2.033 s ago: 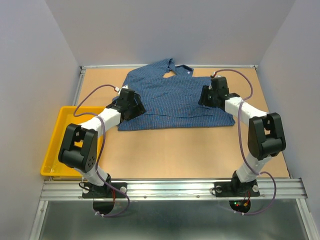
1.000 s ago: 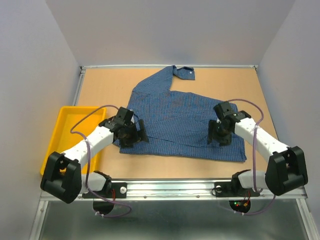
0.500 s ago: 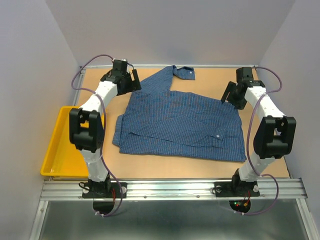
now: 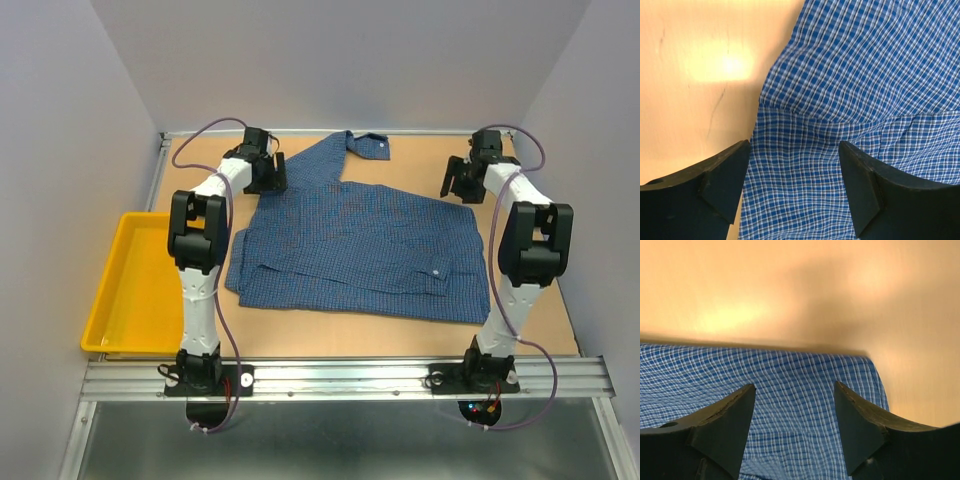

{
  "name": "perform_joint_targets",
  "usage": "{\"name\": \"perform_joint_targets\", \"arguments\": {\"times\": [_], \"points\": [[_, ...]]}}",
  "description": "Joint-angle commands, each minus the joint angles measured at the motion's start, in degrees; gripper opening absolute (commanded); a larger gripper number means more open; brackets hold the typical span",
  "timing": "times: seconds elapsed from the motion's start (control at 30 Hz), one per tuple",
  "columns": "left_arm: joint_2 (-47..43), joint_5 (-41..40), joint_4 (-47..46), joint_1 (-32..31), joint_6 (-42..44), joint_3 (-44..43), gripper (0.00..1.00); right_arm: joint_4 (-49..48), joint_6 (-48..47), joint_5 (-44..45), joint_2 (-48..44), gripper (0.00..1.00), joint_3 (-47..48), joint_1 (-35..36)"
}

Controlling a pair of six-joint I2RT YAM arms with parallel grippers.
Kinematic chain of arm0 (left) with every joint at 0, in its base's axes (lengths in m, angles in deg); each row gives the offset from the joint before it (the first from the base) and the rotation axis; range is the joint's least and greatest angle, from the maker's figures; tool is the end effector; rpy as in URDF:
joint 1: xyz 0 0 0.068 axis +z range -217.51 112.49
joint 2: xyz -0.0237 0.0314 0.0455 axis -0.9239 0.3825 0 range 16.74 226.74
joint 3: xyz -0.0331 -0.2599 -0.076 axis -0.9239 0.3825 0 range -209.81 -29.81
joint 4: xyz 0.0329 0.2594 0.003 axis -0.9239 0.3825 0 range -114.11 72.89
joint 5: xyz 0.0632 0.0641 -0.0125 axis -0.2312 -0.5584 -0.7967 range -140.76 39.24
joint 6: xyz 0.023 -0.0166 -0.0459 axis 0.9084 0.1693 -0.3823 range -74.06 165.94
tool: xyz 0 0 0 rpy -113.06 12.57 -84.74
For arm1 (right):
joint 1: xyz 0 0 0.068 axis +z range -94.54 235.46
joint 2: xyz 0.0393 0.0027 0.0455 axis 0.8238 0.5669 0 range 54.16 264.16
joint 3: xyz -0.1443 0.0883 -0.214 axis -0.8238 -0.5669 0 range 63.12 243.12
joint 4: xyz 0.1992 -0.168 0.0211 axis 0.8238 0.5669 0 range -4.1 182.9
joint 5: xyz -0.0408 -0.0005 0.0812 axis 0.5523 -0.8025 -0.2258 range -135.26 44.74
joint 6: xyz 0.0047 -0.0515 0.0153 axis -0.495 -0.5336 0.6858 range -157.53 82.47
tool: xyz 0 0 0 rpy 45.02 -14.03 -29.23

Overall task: Fold and stack the long sleeve shirts
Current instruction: Fold the shirt

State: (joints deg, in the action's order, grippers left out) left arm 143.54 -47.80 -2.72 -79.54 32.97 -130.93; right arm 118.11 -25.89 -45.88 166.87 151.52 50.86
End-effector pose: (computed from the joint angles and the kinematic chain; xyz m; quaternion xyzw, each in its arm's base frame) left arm 0.4882 -0.1059 0.1924 0.0019 0.9304 -0.1027 0.3519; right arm 0.4290 -0.0341 0.2194 0.1338 0.9482 0.0229 0.2872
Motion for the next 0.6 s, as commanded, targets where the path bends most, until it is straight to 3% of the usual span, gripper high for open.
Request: {"name": "perform_joint_targets", "arguments": {"times": [0.0,0.13,0.2,0.43,0.53,0.57], "points": [[0.7,0.7,-1.8,0.5,1.2,-2.4,0.8,-5.6,-9.4,-5.3,2.3,0.7,5.2,-0.1],[1.3,2.0,-2.1,0.5,1.1,-1.0,0.62,-5.6,-15.8,-11.6,5.6,0.7,6.3,-0.1],[0.8,2.0,-2.5,0.5,1.2,0.8,0.47,-5.6,-17.0,-14.6,6.8,0.7,6.2,-0.1],[-1.4,2.0,-3.5,1.0,1.5,5.7,0.26,-5.5,-19.5,-21.0,9.5,0.7,4.9,-0.1],[-3.0,1.5,-3.8,1.1,1.3,7.8,0.2,-5.2,-20.2,-22.4,9.6,0.61,4.1,-0.1],[-3.5,1.5,-3.8,1.2,1.1,8.3,0.2,-5.2,-19.9,-22.3,9.3,0.51,3.8,-0.1]]}}
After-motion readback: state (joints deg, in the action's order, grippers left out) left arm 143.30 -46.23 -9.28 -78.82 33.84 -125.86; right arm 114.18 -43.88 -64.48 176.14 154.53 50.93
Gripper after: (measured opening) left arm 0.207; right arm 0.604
